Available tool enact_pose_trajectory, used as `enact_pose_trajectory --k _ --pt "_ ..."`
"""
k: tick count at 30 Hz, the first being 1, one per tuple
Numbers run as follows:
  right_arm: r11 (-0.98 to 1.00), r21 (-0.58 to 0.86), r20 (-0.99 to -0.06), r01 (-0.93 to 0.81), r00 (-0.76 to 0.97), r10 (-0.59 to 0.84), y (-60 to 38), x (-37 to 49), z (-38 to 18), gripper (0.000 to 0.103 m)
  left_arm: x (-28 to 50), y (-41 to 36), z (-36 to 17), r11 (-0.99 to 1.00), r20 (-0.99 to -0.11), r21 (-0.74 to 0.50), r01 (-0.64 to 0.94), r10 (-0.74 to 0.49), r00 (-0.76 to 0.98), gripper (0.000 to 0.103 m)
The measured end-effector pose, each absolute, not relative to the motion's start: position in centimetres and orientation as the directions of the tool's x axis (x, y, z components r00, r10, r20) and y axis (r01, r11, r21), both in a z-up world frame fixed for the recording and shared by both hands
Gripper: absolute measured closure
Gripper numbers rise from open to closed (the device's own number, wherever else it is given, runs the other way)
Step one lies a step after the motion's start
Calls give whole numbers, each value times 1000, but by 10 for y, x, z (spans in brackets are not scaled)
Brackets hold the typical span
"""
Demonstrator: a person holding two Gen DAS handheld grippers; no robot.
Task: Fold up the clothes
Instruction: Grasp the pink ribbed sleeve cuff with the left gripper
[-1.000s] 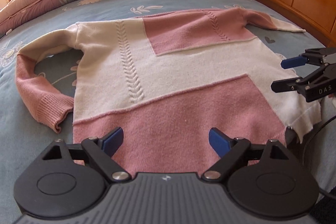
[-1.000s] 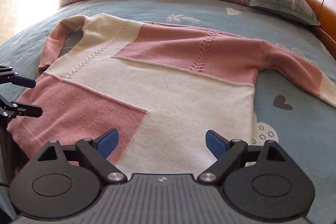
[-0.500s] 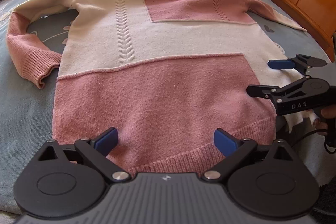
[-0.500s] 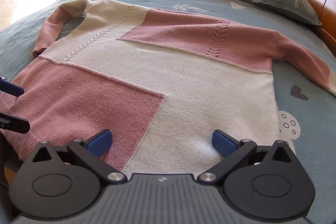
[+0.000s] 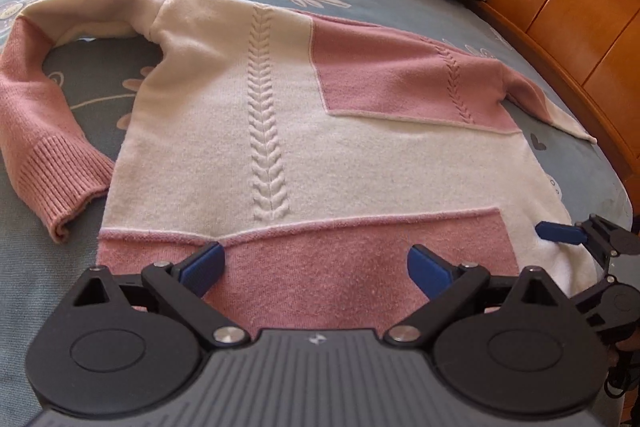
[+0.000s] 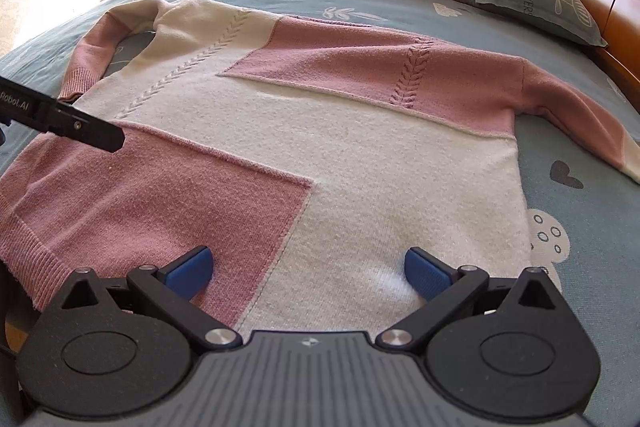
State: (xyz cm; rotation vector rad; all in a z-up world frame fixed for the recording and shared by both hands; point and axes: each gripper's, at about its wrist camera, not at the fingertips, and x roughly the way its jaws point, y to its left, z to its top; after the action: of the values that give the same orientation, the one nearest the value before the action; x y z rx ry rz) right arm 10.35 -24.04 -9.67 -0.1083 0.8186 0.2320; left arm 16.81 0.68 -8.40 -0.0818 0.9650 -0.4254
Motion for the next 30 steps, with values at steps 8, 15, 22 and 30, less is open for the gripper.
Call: enact_pose_trajectory --k 8,15,22,30 --pt "972 -10 -729 -236 667 155 -239 102 -97 0 169 56 -50 968 -748 -105 227 -228 623 6" --pt "973 -10 -733 -231 663 150 -238 103 -97 0 183 94 -48 985 -746 -86 151 -164 646 13" --pt "975 -12 -740 -220 658 140 -237 106 -96 0 194 149 -81 863 -706 -503 -50 -377 600 14" --pt "979 -12 -743 -205 657 128 -235 108 -96 0 221 197 -112 632 -538 -762 -142 -496 682 15"
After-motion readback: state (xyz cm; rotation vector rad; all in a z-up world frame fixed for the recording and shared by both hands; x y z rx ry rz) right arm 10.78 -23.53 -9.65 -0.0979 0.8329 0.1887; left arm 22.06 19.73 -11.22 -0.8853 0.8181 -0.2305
